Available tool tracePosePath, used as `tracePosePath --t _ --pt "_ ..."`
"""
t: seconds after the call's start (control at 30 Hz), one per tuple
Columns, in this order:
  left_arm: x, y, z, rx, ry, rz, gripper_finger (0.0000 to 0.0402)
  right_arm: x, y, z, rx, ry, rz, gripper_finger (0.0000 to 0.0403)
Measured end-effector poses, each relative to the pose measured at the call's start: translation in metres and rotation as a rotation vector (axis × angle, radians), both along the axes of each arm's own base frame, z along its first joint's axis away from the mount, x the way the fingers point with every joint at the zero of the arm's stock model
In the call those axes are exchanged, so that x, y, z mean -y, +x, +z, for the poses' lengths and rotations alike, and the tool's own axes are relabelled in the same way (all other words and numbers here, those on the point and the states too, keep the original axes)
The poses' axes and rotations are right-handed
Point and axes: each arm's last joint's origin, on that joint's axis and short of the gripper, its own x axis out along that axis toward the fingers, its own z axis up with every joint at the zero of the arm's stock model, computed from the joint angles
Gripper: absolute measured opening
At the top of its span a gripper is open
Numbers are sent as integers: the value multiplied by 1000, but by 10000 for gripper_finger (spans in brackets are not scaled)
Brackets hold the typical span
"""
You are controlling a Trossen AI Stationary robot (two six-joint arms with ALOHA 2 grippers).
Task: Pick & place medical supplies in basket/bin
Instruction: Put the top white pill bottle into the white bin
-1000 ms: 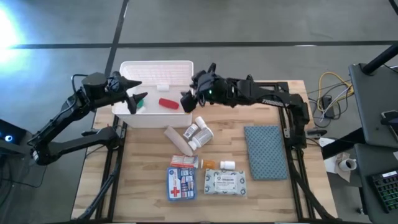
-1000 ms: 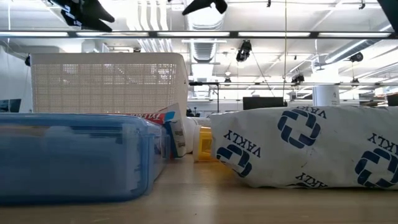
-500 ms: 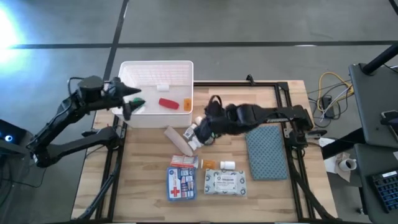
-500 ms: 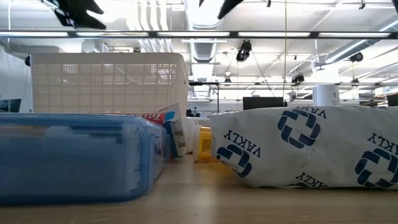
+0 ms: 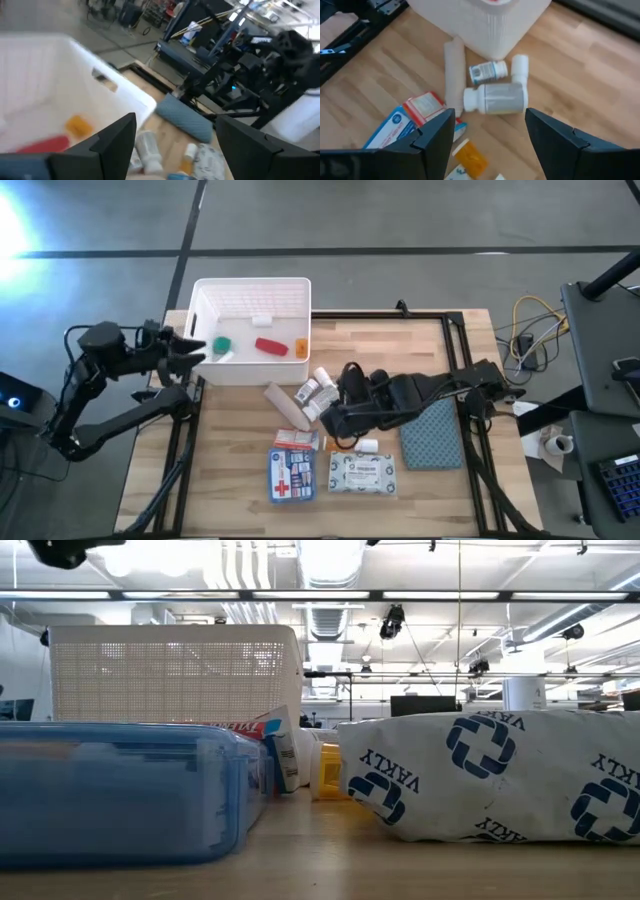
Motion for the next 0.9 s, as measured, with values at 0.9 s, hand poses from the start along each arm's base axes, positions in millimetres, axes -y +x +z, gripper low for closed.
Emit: tracePosePath --t 0.9 --pt "3 7 -22 -118 -149 -273 253 48 19 -99 -155 273 -274 233"
